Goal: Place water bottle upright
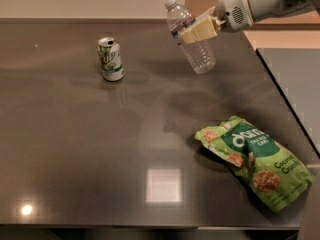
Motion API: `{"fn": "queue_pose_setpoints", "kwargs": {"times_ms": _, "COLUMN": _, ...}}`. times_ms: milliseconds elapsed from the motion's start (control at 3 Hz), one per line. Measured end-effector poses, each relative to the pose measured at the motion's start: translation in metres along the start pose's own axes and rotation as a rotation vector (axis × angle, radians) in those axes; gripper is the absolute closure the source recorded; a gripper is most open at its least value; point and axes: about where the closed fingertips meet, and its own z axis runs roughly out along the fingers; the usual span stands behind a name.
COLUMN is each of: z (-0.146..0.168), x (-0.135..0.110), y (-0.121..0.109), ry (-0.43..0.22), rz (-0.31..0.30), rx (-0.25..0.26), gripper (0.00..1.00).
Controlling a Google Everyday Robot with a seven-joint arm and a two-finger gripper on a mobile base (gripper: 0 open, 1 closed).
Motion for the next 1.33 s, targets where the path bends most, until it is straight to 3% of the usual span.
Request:
{"fn": "queue_pose_setpoints", "kwargs": {"times_ms": 667, "z": 0.006, "x": 0.000, "y": 0.007, "ry": -0.217, "rz": -0.056, "rx": -0.059, "gripper": 1.00}}
{"fn": "queue_pose_setpoints", "kwargs": {"times_ms": 1333, "z": 0.005, "x": 0.015, "y": 0.014, "ry": -0.319, "rz": -0.056, "rx": -0.086, "gripper": 1.00}}
